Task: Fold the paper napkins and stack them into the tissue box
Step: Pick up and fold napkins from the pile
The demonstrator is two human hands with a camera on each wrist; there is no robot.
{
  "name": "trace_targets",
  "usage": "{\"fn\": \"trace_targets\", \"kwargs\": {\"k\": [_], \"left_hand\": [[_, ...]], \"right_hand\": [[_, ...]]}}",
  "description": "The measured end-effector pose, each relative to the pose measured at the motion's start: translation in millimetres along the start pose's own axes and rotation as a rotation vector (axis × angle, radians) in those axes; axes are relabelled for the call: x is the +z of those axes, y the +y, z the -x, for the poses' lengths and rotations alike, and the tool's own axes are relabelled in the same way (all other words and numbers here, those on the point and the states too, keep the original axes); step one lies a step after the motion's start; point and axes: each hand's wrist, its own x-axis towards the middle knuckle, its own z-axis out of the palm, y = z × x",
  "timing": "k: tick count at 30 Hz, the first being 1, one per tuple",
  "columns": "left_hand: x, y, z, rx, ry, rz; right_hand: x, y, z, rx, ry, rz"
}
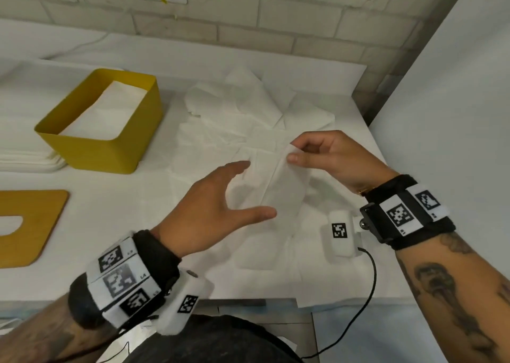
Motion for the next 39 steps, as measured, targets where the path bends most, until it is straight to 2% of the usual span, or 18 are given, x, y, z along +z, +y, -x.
{"fn": "trace_targets", "kwargs": {"k": [5, 9, 12, 15, 17, 20, 24, 28, 32, 35, 37, 39], "left_hand": [[0.2, 16.8, -17.8, 0.005, -0.036, 0.383], [5.2, 11.4, -21.2, -0.105, -0.003, 0.576], [3.6, -3.2, -16.0, -0.248, 0.004, 0.77], [-6.5, -17.3, -12.4, -0.335, 0.081, 0.996], [-13.5, -27.8, -13.0, -0.354, 0.133, 1.125], [-18.8, -37.7, -15.9, -0.356, 0.15, 1.26], [-19.3, -38.2, -19.8, -0.332, 0.103, 1.315], [-14.8, -39.0, -25.3, -0.292, 0.107, 1.225], [-13.2, -39.9, -28.5, -0.269, 0.123, 1.148], [-15.6, -37.7, -30.6, -0.253, 0.143, 1.158], [-16.8, -35.5, -33.1, -0.241, 0.148, 1.169], [-18.5, -31.5, -35.3, -0.222, 0.144, 1.184]], "right_hand": [[13.7, -29.5, -7.3, -0.141, 0.003, -0.063], [24.0, -23.1, -17.7, -0.103, 0.203, 0.002], [11.5, -0.2, -11.9, -0.002, 0.351, 0.216], [-6.3, 31.8, 5.6, 0.271, 0.257, 0.533], [-12.1, 51.3, 15.1, 0.423, 0.155, 0.643], [-13.0, 63.3, 18.0, 0.474, 0.043, 0.718], [-13.2, 70.1, 14.2, 0.505, 0.008, 0.772], [-22.0, 65.1, 16.0, 0.45, 0.062, 0.682], [-39.3, 40.2, 23.8, 0.372, 0.293, 0.376], [-38.9, 7.1, 29.2, 0.208, 0.438, 0.126], [-29.1, -17.2, 32.5, 0.075, 0.434, 0.023], [-11.7, -39.2, 37.2, -0.038, 0.359, 0.001]]}}
